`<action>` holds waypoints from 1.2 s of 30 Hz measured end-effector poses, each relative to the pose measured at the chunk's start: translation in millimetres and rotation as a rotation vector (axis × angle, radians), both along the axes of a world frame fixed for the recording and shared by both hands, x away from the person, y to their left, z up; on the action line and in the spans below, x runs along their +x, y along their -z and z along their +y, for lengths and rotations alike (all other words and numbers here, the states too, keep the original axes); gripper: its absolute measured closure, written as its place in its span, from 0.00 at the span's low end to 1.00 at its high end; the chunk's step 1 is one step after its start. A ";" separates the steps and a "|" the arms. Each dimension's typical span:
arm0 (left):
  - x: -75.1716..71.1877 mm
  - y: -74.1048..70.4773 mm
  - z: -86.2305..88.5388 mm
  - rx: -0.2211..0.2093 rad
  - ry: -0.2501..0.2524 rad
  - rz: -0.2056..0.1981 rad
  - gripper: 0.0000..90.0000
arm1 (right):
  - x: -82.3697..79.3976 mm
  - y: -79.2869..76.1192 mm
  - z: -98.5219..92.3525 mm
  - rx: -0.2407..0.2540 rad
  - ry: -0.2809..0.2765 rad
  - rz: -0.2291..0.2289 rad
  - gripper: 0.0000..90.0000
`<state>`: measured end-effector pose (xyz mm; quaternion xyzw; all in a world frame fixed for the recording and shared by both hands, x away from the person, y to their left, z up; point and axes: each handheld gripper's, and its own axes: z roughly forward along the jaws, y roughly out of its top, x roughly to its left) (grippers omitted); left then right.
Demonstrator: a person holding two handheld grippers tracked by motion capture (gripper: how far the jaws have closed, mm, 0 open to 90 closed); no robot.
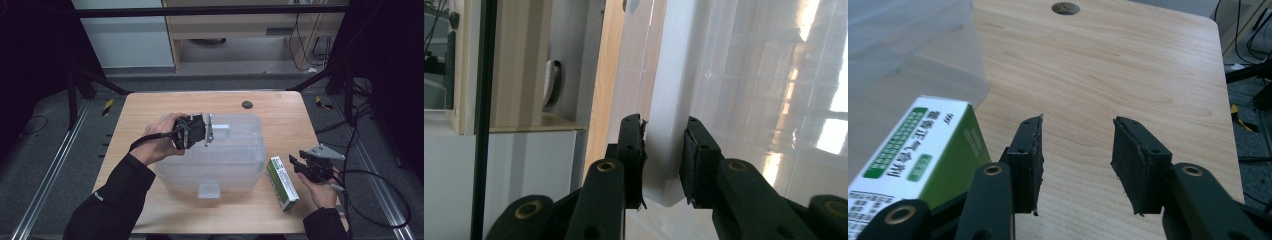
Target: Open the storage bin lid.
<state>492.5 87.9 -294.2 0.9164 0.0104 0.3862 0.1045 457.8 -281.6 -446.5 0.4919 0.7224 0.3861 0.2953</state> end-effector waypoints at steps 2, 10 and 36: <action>1.1 -1.1 -0.2 0.001 -0.005 0.000 0.81 | -1.1 -3.7 0.0 0.003 -0.004 -0.007 0.65; 7.1 -5.2 1.1 -0.020 -0.017 0.000 0.80 | -7.8 -23.4 6.4 0.020 -0.046 -0.028 0.74; 26.3 -15.6 3.1 -0.086 -0.069 -0.007 0.78 | -27.1 -58.5 39.0 0.133 -0.299 0.015 1.00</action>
